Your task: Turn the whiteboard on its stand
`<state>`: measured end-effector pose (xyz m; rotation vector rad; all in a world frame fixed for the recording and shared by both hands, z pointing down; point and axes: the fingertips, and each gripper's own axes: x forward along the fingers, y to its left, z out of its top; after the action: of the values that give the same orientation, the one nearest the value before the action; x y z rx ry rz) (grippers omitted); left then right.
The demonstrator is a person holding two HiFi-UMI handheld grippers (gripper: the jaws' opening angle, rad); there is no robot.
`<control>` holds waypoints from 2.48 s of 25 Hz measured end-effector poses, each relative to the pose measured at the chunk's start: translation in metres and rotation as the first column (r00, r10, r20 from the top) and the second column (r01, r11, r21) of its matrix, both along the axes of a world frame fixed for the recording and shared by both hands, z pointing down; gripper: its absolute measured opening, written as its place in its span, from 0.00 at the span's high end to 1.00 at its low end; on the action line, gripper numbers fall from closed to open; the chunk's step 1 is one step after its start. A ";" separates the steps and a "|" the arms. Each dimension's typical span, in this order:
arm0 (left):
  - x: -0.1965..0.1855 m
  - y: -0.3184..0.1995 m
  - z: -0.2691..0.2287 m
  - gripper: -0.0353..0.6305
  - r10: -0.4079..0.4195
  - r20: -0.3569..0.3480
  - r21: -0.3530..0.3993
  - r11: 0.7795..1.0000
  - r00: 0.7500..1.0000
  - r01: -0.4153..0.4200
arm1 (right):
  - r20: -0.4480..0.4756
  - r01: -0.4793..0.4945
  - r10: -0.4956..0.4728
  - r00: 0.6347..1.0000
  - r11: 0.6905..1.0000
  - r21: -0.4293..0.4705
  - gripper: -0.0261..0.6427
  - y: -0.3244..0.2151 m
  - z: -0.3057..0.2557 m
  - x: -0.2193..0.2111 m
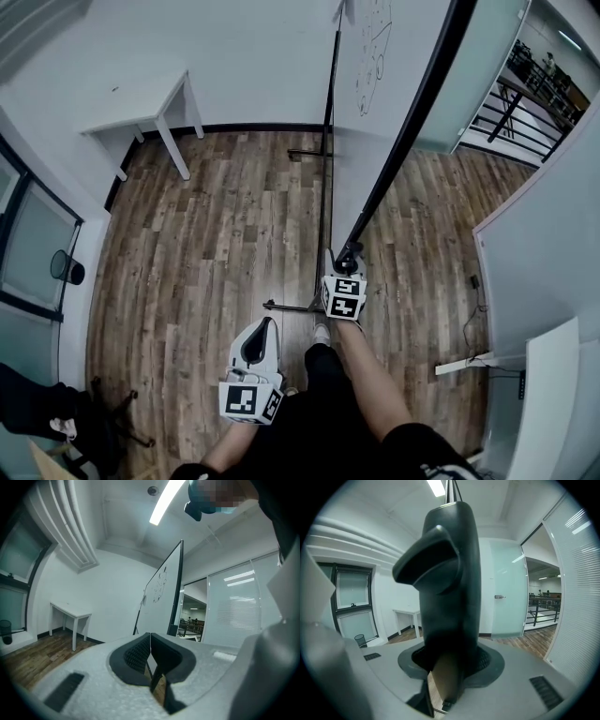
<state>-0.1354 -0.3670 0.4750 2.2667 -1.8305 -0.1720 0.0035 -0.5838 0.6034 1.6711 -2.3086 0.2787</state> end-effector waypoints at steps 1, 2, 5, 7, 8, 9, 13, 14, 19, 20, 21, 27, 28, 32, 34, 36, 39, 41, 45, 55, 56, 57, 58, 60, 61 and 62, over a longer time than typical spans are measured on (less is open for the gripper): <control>-0.004 0.012 0.007 0.92 -0.003 -0.001 0.002 1.000 1.000 0.003 | 0.001 0.001 -0.001 1.000 1.000 0.004 0.73 0.009 0.005 -0.004; -0.007 0.022 0.010 0.92 -0.006 -0.001 0.005 1.000 1.000 0.006 | 0.002 0.003 -0.003 1.000 1.000 0.007 0.73 0.015 0.008 -0.006; -0.009 0.044 0.011 0.92 -0.010 -0.002 0.005 1.000 1.000 0.010 | 0.006 0.006 -0.006 1.000 1.000 0.009 0.73 0.031 0.007 -0.008; -0.010 0.059 0.011 0.92 -0.006 -0.002 0.004 1.000 1.000 0.006 | 0.007 0.008 -0.008 1.000 1.000 0.011 0.73 0.043 0.007 -0.008; -0.011 0.066 0.012 0.92 -0.002 -0.002 0.005 1.000 1.000 0.002 | 0.006 0.010 -0.010 1.000 1.000 0.012 0.73 0.049 0.008 -0.009; -0.012 0.073 0.013 0.92 0.002 -0.002 0.005 1.000 1.000 -0.002 | 0.005 0.013 -0.013 1.000 1.000 0.012 0.73 0.056 0.009 -0.010; -0.013 0.099 0.013 0.92 0.024 -0.003 0.001 1.000 1.000 -0.024 | 0.004 0.015 -0.015 1.000 1.000 0.010 0.73 0.083 0.010 -0.011; -0.013 0.104 0.013 0.92 0.033 -0.003 0.000 0.999 0.999 -0.033 | 0.004 0.014 -0.014 1.000 1.000 0.010 0.73 0.089 0.010 -0.011; -0.015 0.129 0.015 0.92 0.067 0.001 -0.015 0.998 0.998 -0.067 | 0.003 0.019 -0.019 1.000 1.000 0.012 0.73 0.120 0.011 -0.013; -0.017 0.133 0.014 0.92 0.070 0.000 -0.016 0.997 0.998 -0.070 | 0.002 0.018 -0.018 1.000 1.000 0.012 0.73 0.126 0.011 -0.013; -0.018 0.137 0.013 0.92 0.070 -0.002 -0.016 0.997 0.998 -0.070 | 0.002 0.017 -0.017 1.000 1.000 0.010 0.73 0.131 0.012 -0.012; -0.029 0.150 0.012 0.92 0.064 -0.016 -0.025 0.998 0.998 -0.064 | 0.001 0.010 -0.010 1.000 1.000 0.012 0.73 0.151 0.010 -0.014; -0.030 0.152 0.012 0.92 0.064 -0.018 -0.027 0.998 0.998 -0.065 | 0.001 0.011 -0.011 1.000 1.000 0.013 0.73 0.153 0.010 -0.014; -0.027 0.157 0.008 0.92 0.086 -0.006 -0.021 0.996 0.996 -0.086 | 0.002 0.021 -0.021 1.000 1.000 0.007 0.73 0.164 0.007 -0.016; -0.025 0.157 0.005 0.92 0.090 -0.003 -0.018 0.996 0.996 -0.090 | 0.001 0.023 -0.023 1.000 1.000 0.010 0.73 0.169 0.005 -0.017; -0.025 0.159 0.003 0.92 0.082 -0.017 -0.024 0.996 0.996 -0.083 | 0.000 0.022 -0.022 1.000 1.000 0.012 0.73 0.173 0.003 -0.018; -0.022 0.168 0.003 0.92 0.091 -0.022 -0.033 0.995 0.996 -0.092 | -0.002 0.022 -0.022 1.000 1.000 0.004 0.73 0.183 0.003 -0.020; -0.016 0.178 0.003 0.92 0.106 -0.016 -0.034 0.994 0.994 -0.107 | -0.005 0.026 -0.026 1.000 1.000 0.003 0.73 0.191 0.003 -0.019; -0.006 0.198 0.005 0.92 0.117 0.001 -0.027 0.993 0.993 -0.117 | -0.003 0.030 -0.030 1.000 0.999 0.011 0.73 0.211 0.006 -0.014; 0.003 0.259 0.004 0.92 0.096 -0.011 -0.015 0.995 0.995 -0.097 | -0.002 0.035 -0.035 0.999 0.999 0.007 0.73 0.276 0.010 -0.011; 0.005 0.267 0.004 0.92 0.095 -0.011 -0.011 0.995 0.995 -0.095 | -0.001 0.036 -0.036 0.999 0.999 0.010 0.73 0.285 0.011 -0.009; 0.008 0.276 0.004 0.92 0.093 -0.012 -0.009 0.996 0.996 -0.093 | 0.001 0.037 -0.037 0.999 0.999 0.012 0.73 0.294 0.012 -0.008; 0.010 0.285 0.005 0.92 0.092 -0.013 -0.009 0.996 0.996 -0.092 | 0.001 0.038 -0.038 0.999 0.999 0.011 0.73 0.303 0.012 -0.007; 0.013 0.302 0.007 0.92 0.092 -0.013 -0.009 0.996 0.996 -0.092 | 0.002 0.041 -0.041 0.999 0.999 0.011 0.73 0.321 0.012 -0.006; 0.015 0.310 0.009 0.92 0.092 -0.012 -0.010 0.996 0.996 -0.092 | 0.003 0.043 -0.043 0.999 0.999 0.014 0.73 0.330 0.012 -0.007; 0.016 0.318 0.010 0.92 0.091 -0.012 -0.011 0.996 0.996 -0.091 | 0.004 0.045 -0.045 0.999 0.999 0.016 0.73 0.338 0.011 -0.006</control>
<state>-0.1191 -0.0487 0.4848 2.3303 -1.7142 -0.1587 -0.0029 -0.2462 0.6149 1.6253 -2.3540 0.2553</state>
